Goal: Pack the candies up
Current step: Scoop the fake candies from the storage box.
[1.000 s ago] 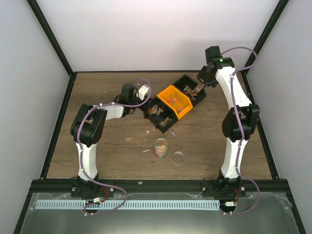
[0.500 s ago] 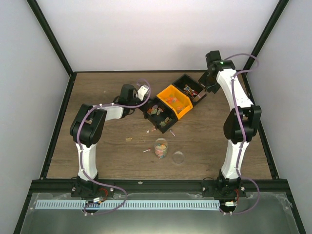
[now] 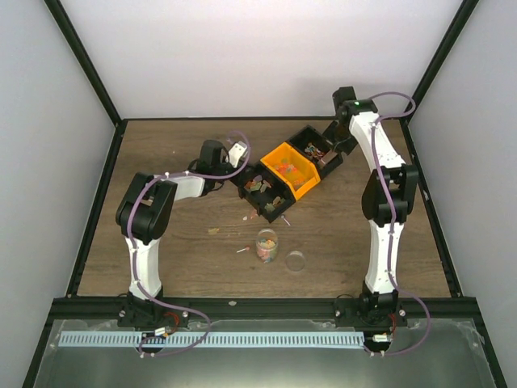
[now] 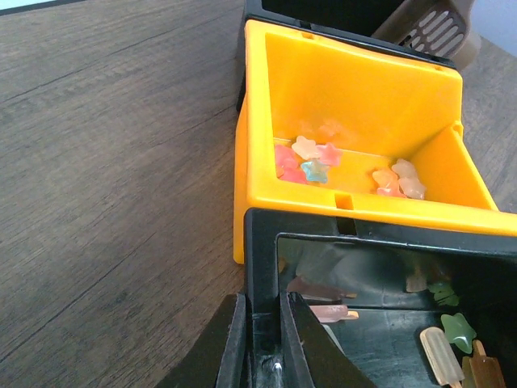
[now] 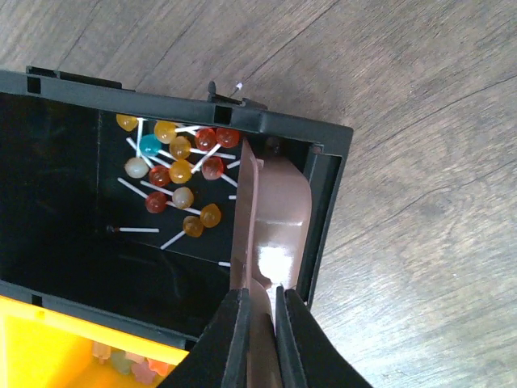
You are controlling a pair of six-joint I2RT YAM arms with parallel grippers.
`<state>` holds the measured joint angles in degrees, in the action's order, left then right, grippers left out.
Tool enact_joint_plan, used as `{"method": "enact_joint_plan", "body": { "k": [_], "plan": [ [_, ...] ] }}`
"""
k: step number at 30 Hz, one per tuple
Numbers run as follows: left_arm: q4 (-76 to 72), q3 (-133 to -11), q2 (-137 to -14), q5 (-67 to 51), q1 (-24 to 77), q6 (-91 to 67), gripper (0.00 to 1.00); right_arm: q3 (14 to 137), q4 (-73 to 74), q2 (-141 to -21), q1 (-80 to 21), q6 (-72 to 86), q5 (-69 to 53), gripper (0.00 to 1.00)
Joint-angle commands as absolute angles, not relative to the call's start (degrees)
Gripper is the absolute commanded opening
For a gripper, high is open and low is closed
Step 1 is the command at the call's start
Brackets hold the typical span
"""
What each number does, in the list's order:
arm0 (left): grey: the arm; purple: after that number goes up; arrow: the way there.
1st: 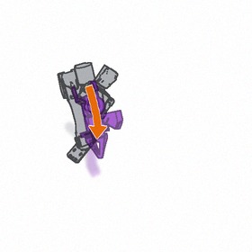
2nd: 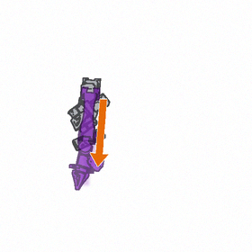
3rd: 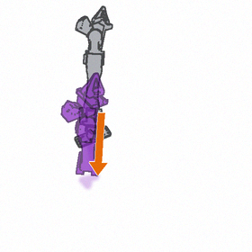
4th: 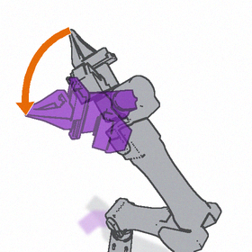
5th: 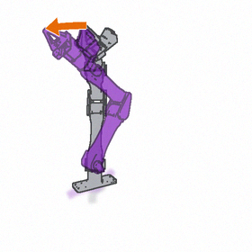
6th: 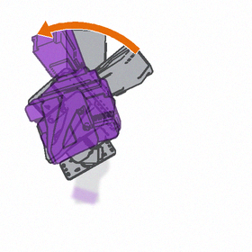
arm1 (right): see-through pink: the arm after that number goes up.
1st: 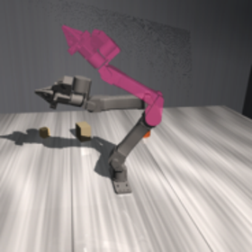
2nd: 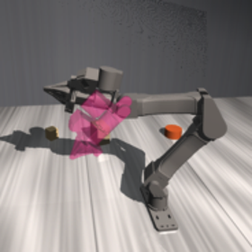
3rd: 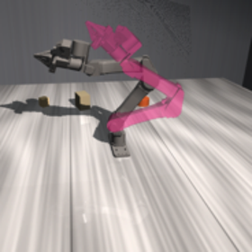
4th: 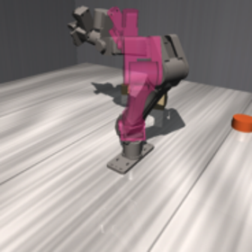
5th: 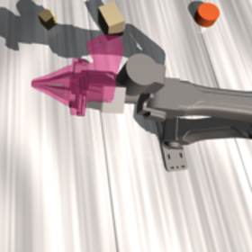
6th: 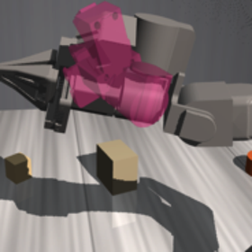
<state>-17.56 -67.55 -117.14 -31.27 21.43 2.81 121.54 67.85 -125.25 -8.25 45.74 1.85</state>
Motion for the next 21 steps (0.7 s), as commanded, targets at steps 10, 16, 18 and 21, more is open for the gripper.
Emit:
{"method": "enact_joint_plan", "body": {
  "k": [10,16,18,21],
  "plan": [
    [-11.4,-67.3,-121.3,-32.0,21.5,5.0,0.04,113.6,58.6,-128.6,-8.5,41.2,-1.8,0.01],
    [-10.2,-67.6,-121.4,-30.6,21.5,5.7,0.04,115.4,61.7,-124.7,-8.5,40.5,0.3,0.01],
    [-9.7,-67.9,-121.7,-30.2,21.5,5.9,0.04,115.8,63.5,-122.6,-8.5,40.5,1.6,0.01],
    [-9.1,-68.5,-122.1,-30.1,21.5,6.1,0.04,115.4,65.3,-120.9,-8.5,39.9,2.5,0.01]
  ]
}}
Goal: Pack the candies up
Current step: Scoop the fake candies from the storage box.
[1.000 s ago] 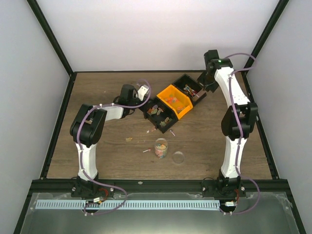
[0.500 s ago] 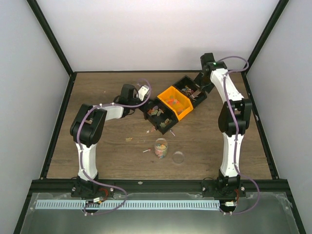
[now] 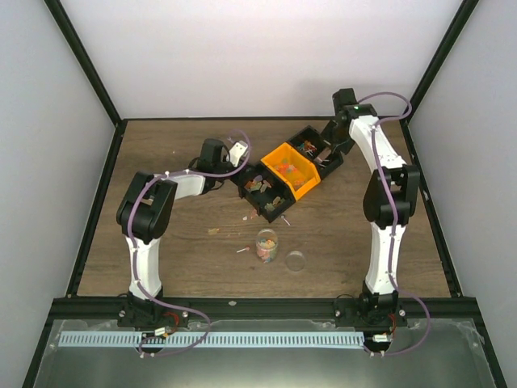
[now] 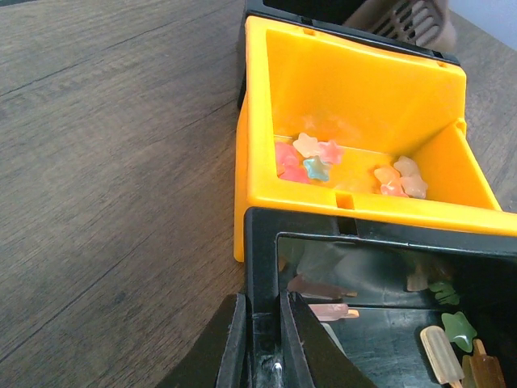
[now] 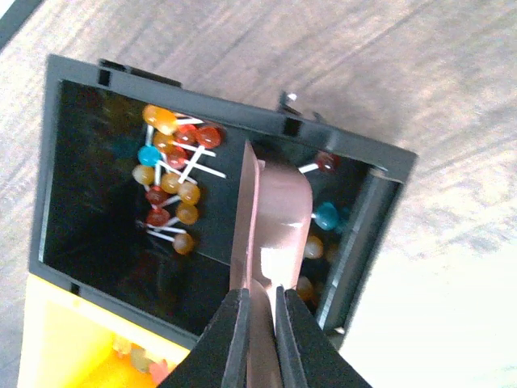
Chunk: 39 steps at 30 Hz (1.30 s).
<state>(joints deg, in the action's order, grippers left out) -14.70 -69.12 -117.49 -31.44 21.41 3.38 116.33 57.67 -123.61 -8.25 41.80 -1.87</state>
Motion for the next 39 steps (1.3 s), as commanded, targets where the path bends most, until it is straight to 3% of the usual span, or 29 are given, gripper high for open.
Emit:
{"method": "enact_joint_plan", "body": {
  "k": [1,10,21,37,39],
  "plan": [
    [-9.0,-68.6,-122.2,-30.1,21.5,6.1,0.04,115.1,65.6,-120.9,-8.5,39.6,2.6,0.01],
    [-6.6,-69.7,-123.1,-30.6,21.5,8.1,0.04,110.9,58.7,-128.1,-8.5,37.6,-0.2,0.01],
    [-2.7,-72.1,-125.4,-30.9,21.5,9.8,0.04,101.7,32.9,-131.3,-7.9,36.2,-19.8,0.01],
    [1.0,-72.8,-125.0,-39.7,21.5,14.8,0.04,95.6,38.4,-124.4,-7.3,33.6,-14.9,0.01],
    [0.5,-72.2,-124.5,-40.1,21.5,15.0,0.09,92.9,38.4,-122.8,-7.3,33.1,-13.8,0.01]
  ]
}}
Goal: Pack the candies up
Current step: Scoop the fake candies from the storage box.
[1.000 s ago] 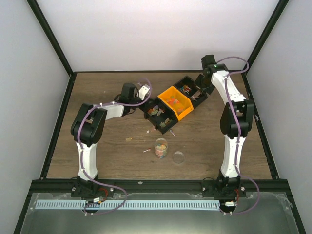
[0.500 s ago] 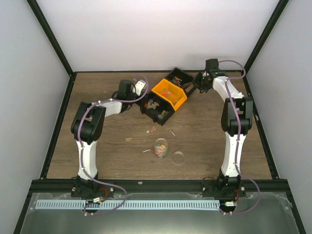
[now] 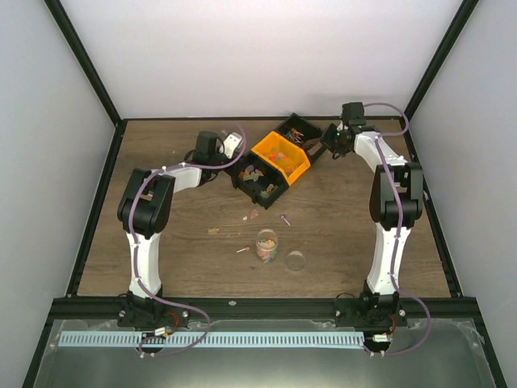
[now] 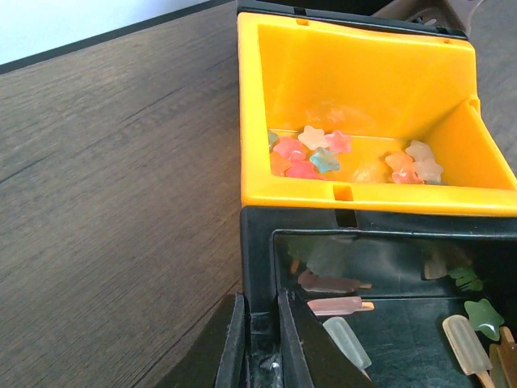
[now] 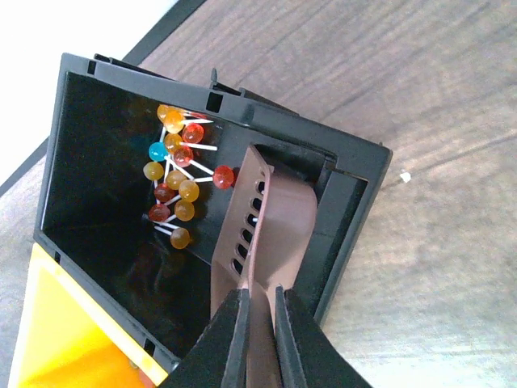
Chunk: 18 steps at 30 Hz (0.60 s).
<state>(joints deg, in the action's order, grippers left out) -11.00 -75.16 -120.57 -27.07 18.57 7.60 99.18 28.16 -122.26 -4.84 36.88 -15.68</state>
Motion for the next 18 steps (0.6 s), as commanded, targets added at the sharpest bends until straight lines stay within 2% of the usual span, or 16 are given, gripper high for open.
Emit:
{"method": "enact_joint_plan", "body": {
  "k": [1,4,6,8,16,18],
  "plan": [
    [-0.2,-71.5,-123.8,-40.7,21.4,15.2,0.15,91.7,38.1,-122.1,-7.3,32.9,-13.6,0.01],
    [-1.3,-70.0,-121.9,-41.6,21.3,15.8,0.26,88.9,37.2,-120.7,-7.3,32.6,-13.6,0.01],
    [-1.3,-69.6,-120.6,-41.9,21.2,16.6,0.42,88.3,36.6,-120.4,-7.3,32.4,-14.3,0.01],
    [-2.2,-69.2,-119.1,-43.2,20.8,16.8,0.48,88.3,36.5,-120.6,-7.3,32.5,-14.7,0.01],
    [-14.9,-68.8,-115.0,-46.9,17.0,5.9,0.52,88.7,36.0,-121.3,-7.3,32.5,-15.9,0.01],
    [-15.3,-71.0,-115.5,-46.3,16.5,4.0,0.57,88.6,36.0,-121.4,-7.3,32.5,-15.8,0.01]
  ]
}}
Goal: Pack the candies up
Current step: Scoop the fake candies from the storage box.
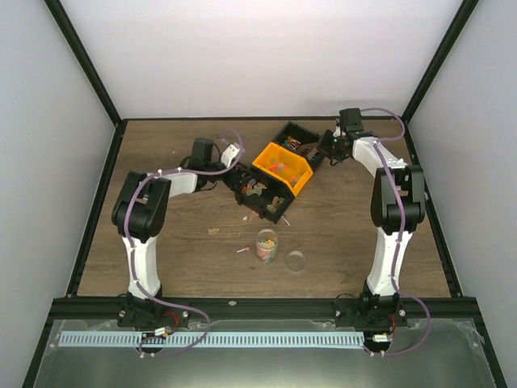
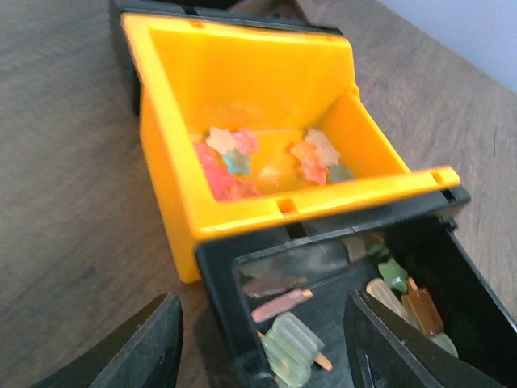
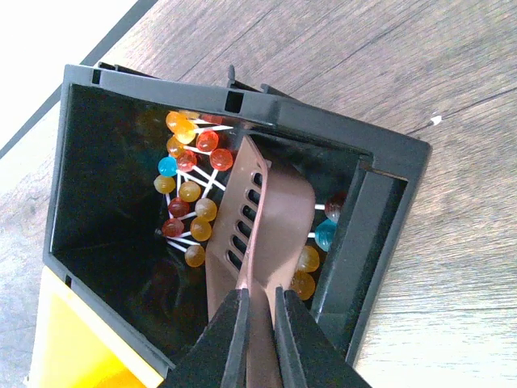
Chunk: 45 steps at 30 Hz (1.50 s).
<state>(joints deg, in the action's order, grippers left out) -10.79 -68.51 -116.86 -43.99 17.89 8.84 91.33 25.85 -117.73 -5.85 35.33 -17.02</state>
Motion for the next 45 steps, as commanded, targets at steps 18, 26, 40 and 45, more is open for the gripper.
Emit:
{"method": "enact_joint_plan", "body": {
  "k": [18,26,40,45],
  "plan": [
    [6.1,-96.8,-126.0,-37.7,18.5,4.4,0.76,89.1,36.1,-121.6,-7.3,32.5,-15.2,0.01],
    [24.7,-112.0,-132.9,-30.4,21.9,6.9,0.74,88.7,35.9,-121.4,-7.3,32.4,-15.5,0.01],
    [39.3,-124.9,-141.5,-26.2,24.2,11.6,0.58,90.7,36.7,-121.5,-7.3,32.1,-16.0,0.01],
    [40.0,-126.1,-142.4,-23.8,25.0,11.9,0.44,90.0,36.5,-121.3,-7.3,32.2,-15.9,0.01]
  ]
}}
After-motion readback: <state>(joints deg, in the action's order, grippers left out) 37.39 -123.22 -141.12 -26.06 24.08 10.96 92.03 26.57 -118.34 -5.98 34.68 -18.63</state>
